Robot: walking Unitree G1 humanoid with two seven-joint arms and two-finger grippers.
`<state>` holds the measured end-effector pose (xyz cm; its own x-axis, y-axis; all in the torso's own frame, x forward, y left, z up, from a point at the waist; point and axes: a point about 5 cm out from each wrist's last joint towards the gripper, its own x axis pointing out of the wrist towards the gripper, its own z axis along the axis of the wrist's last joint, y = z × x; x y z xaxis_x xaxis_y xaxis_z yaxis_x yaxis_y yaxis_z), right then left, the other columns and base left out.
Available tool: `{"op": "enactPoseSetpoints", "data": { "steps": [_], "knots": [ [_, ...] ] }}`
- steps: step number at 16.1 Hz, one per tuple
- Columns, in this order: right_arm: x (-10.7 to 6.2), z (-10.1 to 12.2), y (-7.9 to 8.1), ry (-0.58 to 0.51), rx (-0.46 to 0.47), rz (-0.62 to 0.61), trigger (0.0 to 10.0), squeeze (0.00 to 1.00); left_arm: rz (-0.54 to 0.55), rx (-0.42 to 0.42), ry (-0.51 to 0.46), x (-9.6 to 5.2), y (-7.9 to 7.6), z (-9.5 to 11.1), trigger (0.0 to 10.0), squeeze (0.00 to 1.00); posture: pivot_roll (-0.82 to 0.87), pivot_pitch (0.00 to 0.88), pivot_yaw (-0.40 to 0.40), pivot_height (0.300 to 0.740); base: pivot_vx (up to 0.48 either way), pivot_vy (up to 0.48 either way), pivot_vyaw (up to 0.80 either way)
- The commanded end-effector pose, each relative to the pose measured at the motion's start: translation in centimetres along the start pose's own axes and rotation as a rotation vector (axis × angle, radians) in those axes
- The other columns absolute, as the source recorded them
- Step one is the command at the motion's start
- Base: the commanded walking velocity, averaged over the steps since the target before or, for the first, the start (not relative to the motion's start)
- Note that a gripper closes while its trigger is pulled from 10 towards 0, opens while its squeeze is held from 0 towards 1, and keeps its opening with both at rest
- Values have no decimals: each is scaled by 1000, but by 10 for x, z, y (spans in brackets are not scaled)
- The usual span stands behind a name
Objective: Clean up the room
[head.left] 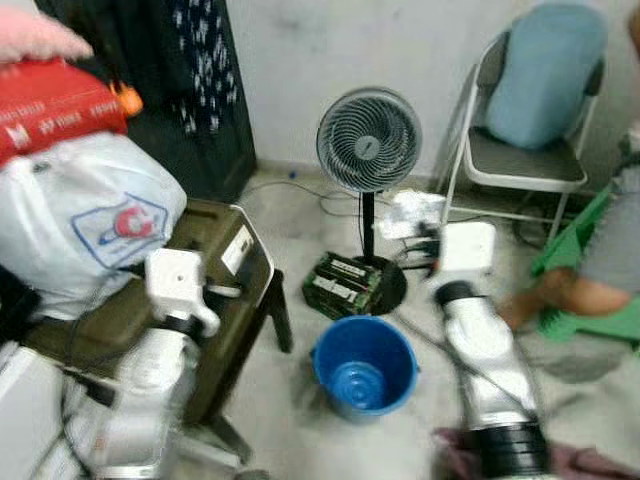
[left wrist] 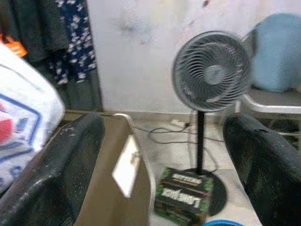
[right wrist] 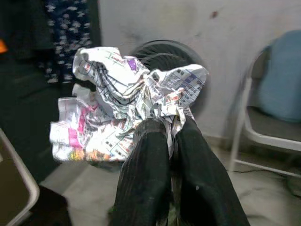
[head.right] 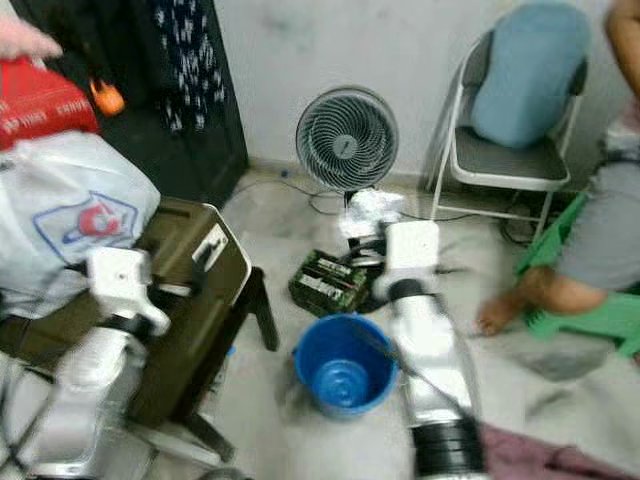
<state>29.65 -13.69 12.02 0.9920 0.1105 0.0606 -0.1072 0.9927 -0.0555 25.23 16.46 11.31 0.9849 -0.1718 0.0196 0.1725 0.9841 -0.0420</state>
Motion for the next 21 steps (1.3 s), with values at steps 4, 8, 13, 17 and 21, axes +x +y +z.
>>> {"op": "enactPoseSetpoints", "data": {
  "steps": [4,8,13,17,21],
  "knots": [
    [0,-3,-9,21,-5,-24,10000,0,-16,0,-8,3,-5,2,10000,0,-60,0,33,740,310,0,-336],
    [0,-2,-9,14,0,-26,10000,0,-16,1,-7,3,-5,2,10000,0,-59,0,32,740,308,0,-588],
    [2,-1,-5,3,-21,6,10000,0,7,23,-5,5,-5,2,10000,0,-50,0,23,740,167,0,0],
    [9,1,6,-7,-20,49,10000,0,58,45,-20,4,-1,4,10000,0,-22,0,5,740,0,0,800],
    [20,5,26,-10,-5,119,10000,0,108,75,-44,-5,4,15,10000,0,14,9,-23,740,0,0,756]
  ]
}}
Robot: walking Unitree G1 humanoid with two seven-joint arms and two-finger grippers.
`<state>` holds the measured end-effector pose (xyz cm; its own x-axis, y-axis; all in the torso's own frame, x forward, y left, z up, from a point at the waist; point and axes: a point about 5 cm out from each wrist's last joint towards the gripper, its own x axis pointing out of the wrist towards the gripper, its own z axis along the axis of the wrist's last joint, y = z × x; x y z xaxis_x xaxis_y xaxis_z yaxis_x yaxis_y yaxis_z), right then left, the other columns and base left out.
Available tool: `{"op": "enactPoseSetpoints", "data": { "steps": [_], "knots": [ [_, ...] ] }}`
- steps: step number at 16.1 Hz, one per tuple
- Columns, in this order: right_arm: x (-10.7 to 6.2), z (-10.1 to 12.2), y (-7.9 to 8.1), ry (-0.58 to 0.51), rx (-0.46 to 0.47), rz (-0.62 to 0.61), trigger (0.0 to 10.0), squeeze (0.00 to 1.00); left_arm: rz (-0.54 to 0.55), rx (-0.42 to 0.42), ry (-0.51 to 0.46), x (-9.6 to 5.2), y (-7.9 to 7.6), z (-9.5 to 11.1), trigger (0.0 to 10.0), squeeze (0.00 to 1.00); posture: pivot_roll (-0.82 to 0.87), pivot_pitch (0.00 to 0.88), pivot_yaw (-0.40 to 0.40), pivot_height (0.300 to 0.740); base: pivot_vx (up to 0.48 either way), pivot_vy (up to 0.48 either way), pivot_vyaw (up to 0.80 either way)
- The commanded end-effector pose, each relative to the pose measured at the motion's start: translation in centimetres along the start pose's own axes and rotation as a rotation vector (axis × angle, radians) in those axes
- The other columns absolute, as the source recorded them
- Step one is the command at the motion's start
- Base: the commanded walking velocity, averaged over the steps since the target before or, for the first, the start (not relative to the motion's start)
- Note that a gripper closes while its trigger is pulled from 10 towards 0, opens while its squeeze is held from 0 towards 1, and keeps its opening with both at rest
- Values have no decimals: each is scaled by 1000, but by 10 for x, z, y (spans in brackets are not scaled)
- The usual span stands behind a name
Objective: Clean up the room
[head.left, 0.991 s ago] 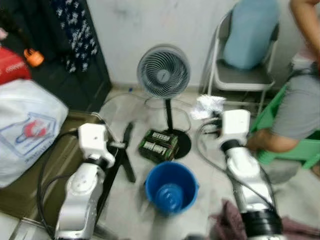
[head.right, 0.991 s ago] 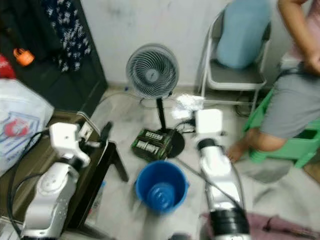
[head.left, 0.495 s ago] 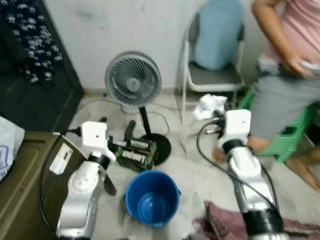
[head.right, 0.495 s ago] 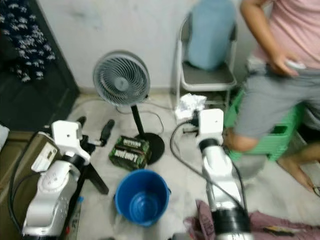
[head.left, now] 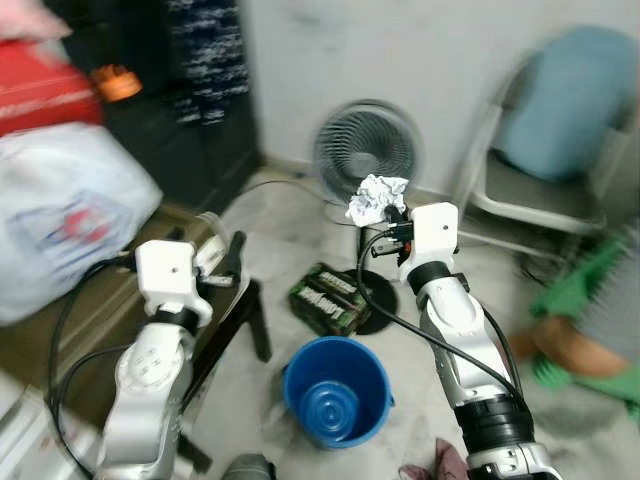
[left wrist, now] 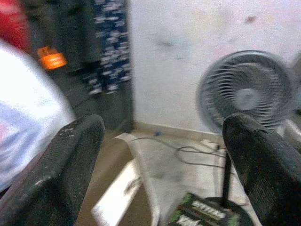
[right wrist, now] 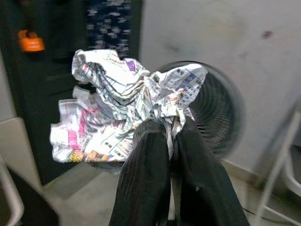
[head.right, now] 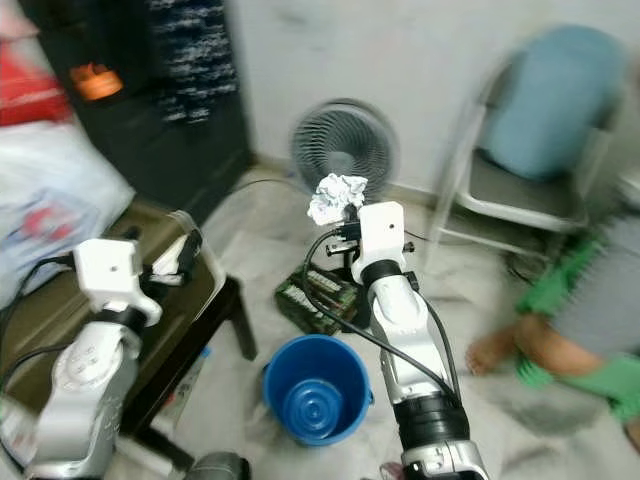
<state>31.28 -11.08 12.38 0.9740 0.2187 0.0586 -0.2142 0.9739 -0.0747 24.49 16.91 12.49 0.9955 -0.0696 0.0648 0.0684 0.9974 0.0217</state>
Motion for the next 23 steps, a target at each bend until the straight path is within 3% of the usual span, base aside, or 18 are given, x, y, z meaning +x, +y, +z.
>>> {"op": "enactPoseSetpoints", "data": {
  "steps": [1,2,3,6,9,11,13,19,23],
  "knots": [
    [1,-5,4,31,-6,15,10000,0,19,7,15,-1,3,-1,10000,0,20,14,-33,740,0,0,0],
    [1,-27,-3,186,-83,-53,10000,0,17,-3,26,-9,3,-4,10000,0,25,20,-42,740,0,0,0],
    [0,-34,-6,233,-97,-77,10000,0,10,-10,29,-12,2,-4,10000,0,26,23,-44,740,0,0,0],
    [-6,-55,-20,375,-45,-209,10000,0,-69,30,27,-24,-1,2,10000,0,53,74,-29,740,0,0,0],
    [-8,-68,-11,452,-44,-229,10000,0,-90,46,67,-43,9,3,10000,0,60,130,6,740,0,0,0],
    [-13,-83,-5,520,6,-257,10000,0,-92,75,114,-64,18,7,10000,0,120,194,43,740,0,0,0],
    [-11,-93,3,569,38,-247,10000,0,-132,113,132,-72,20,16,10000,0,154,235,76,740,0,0,0],
    [-7,-110,26,672,57,-214,10000,0,-255,157,174,-82,19,39,10000,0,252,311,164,740,0,0,0],
    [-9,-116,22,726,84,-232,10000,0,-261,156,179,-79,21,46,10000,0,270,325,171,740,0,0,0]
  ]
}}
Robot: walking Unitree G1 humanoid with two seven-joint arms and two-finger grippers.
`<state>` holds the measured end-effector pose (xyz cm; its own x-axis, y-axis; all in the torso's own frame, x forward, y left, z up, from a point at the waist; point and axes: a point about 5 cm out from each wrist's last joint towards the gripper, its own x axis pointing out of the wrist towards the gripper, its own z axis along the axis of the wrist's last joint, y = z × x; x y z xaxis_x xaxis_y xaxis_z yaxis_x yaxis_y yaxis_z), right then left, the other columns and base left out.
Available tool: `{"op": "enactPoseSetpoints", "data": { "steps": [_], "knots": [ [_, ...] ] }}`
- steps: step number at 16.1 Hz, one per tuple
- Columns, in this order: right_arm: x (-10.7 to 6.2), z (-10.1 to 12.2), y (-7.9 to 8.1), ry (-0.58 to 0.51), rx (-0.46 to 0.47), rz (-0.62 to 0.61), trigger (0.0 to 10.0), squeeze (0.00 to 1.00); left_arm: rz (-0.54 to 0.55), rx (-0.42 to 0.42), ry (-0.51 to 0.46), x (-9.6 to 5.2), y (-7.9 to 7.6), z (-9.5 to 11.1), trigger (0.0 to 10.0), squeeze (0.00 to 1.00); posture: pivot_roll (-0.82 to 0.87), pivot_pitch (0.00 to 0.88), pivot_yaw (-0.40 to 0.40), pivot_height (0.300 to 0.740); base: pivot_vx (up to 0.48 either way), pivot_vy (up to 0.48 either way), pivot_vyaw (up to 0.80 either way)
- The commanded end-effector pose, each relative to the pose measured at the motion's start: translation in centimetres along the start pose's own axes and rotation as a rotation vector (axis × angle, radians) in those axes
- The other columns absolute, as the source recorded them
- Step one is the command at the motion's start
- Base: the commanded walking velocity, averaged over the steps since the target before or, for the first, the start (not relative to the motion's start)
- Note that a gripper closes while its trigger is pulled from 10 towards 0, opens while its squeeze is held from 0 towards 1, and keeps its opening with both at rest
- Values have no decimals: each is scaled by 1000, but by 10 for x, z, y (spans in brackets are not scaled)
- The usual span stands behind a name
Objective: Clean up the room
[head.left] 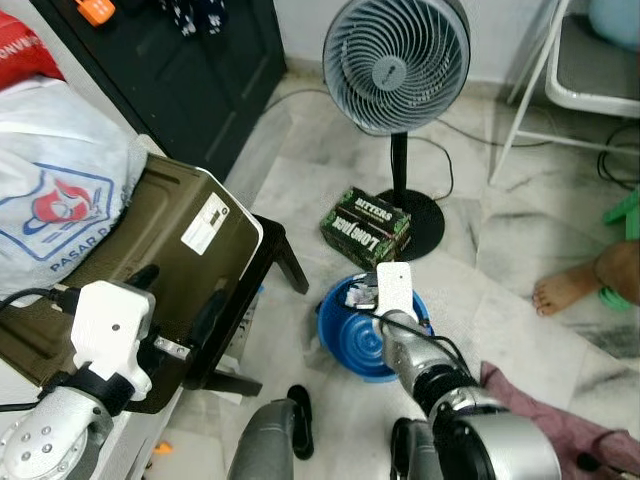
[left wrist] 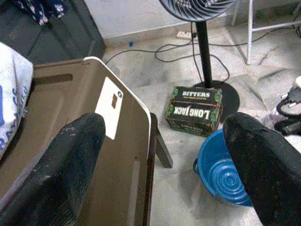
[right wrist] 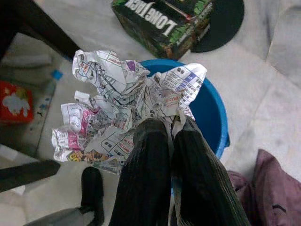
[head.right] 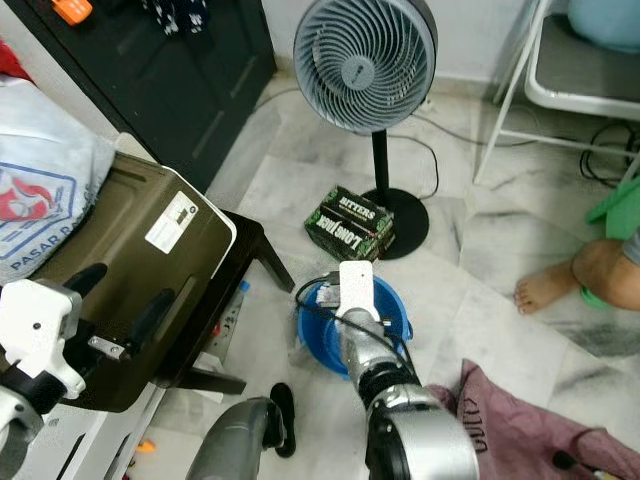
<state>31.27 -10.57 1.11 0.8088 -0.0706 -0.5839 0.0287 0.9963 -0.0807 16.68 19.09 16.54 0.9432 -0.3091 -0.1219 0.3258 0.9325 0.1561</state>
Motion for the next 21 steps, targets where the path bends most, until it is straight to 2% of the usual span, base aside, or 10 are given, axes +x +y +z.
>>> {"op": "enactPoseSetpoints", "data": {
  "steps": [1,7,8,9,18,21],
  "knots": [
    [-1,-6,5,25,7,9,10000,0,0,10,22,-4,1,1,10000,0,270,323,165,740,0,0,0],
    [0,-7,2,20,31,9,10000,0,4,5,31,-4,-1,1,10000,0,267,317,154,740,0,0,0],
    [0,-6,1,17,36,11,10000,557,5,4,33,-4,-1,1,10000,0,266,315,154,740,0,0,0],
    [1,-5,1,8,50,11,10000,1000,6,4,35,-3,-1,1,10000,0,265,312,156,740,0,0,0],
    [2,17,-2,-92,96,-7,10000,1000,9,12,33,2,1,1,10000,0,260,292,163,740,0,0,0],
    [2,24,2,-124,148,26,10000,1000,10,12,28,6,1,0,10000,0,252,281,162,740,0,0,0]
  ]
}}
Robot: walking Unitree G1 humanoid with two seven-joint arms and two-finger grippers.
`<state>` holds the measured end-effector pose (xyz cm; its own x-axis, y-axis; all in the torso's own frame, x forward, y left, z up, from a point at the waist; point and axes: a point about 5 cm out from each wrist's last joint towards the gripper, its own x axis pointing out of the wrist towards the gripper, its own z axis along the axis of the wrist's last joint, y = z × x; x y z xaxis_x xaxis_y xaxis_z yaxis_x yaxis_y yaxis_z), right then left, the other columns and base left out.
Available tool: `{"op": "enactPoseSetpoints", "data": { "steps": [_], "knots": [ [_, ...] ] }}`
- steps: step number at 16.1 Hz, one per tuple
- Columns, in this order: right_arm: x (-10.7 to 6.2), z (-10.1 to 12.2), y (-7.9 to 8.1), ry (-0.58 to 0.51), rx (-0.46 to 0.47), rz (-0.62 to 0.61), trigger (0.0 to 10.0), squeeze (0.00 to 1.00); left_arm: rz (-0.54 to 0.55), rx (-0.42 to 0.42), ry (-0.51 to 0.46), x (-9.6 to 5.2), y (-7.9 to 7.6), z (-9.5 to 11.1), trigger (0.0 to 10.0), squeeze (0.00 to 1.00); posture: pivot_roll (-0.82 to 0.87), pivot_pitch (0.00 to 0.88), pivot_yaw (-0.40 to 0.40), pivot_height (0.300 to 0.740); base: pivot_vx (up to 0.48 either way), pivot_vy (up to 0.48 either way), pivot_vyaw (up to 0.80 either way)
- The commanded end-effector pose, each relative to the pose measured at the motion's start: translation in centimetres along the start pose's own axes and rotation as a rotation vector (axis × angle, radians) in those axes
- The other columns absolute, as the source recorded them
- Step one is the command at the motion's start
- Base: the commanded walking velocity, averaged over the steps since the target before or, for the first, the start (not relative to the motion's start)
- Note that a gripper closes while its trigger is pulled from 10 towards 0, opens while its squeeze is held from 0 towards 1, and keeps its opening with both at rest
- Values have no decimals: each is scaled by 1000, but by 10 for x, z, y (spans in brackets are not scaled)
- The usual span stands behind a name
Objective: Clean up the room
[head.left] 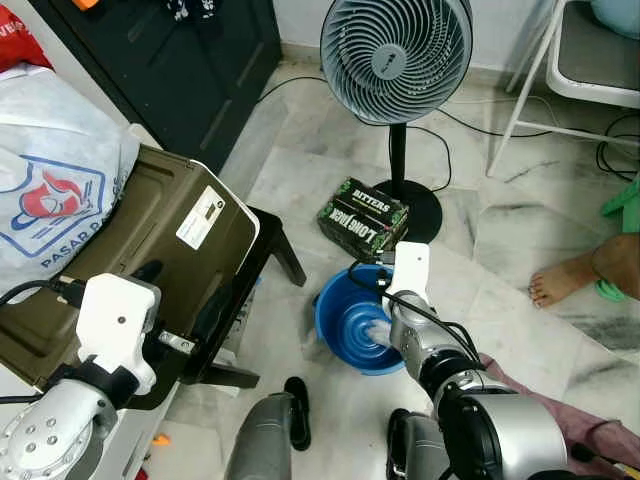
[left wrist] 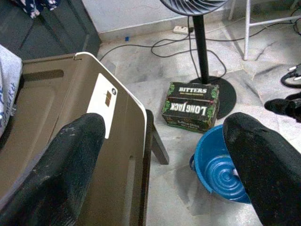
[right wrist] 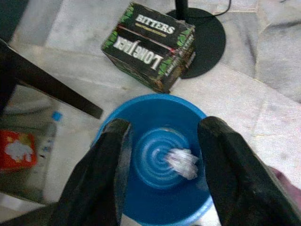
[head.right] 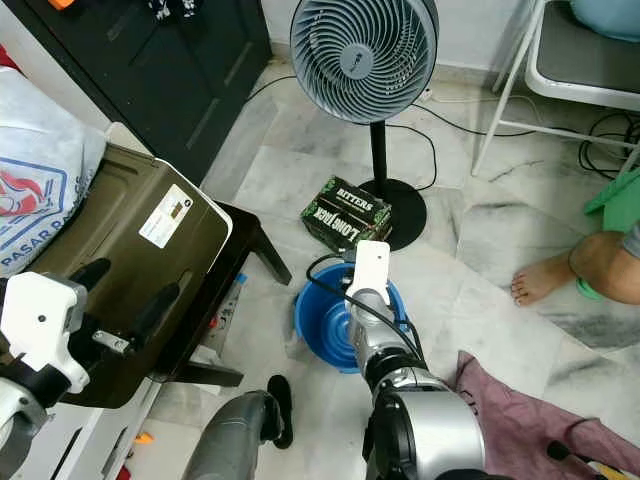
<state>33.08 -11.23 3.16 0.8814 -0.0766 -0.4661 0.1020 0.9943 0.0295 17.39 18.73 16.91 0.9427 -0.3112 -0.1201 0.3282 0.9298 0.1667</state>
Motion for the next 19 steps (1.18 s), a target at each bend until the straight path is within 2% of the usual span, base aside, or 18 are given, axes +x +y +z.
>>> {"op": "enactPoseSetpoints", "data": {
  "steps": [1,2,3,5,8,10,12,13,14,17,18,19],
  "knots": [
    [-2,-1,13,5,29,47,10000,1000,13,0,26,0,1,-5,10000,0,249,276,160,740,0,0,0],
    [-3,2,19,-3,47,78,10000,1000,15,-1,19,2,0,-5,10000,0,241,265,154,740,0,0,0],
    [-5,12,34,-22,106,178,10000,1000,27,-8,7,6,-1,-5,10000,0,231,254,147,740,0,0,0],
    [-10,25,44,-91,81,281,10000,1000,41,-22,-3,11,-3,-8,10000,0,191,224,127,740,0,0,0],
    [-31,27,28,-122,37,318,10000,1000,45,-57,-52,26,-12,-8,10000,0,131,171,89,740,0,0,0],
    [-52,28,1,-119,-21,333,10000,1000,60,-95,-95,43,-19,-8,10000,0,68,118,59,740,0,0,0],
    [-65,26,-17,-90,-67,322,10000,1000,68,-112,-117,49,-21,-12,10000,0,32,82,42,740,0,0,0],
    [-78,28,-29,-91,-121,319,10000,655,85,-120,-128,54,-21,-16,10000,0,5,46,31,740,0,0,0],
    [-84,29,-36,-95,-121,296,10000,0,99,-119,-133,58,-21,-18,10000,0,-8,25,25,740,0,0,0],
    [-96,27,-53,-149,-78,214,10000,0,156,-116,-151,69,-16,-27,10000,0,-52,0,1,740,0,0,0],
    [-92,32,-52,-188,-81,183,10000,0,177,-153,-182,76,-15,-25,10000,0,-56,0,-7,740,0,0,0],
    [-89,35,-53,-204,-82,160,10000,0,182,-152,-188,79,-15,-26,10000,0,-53,0,-8,740,0,0,0]
  ]
}}
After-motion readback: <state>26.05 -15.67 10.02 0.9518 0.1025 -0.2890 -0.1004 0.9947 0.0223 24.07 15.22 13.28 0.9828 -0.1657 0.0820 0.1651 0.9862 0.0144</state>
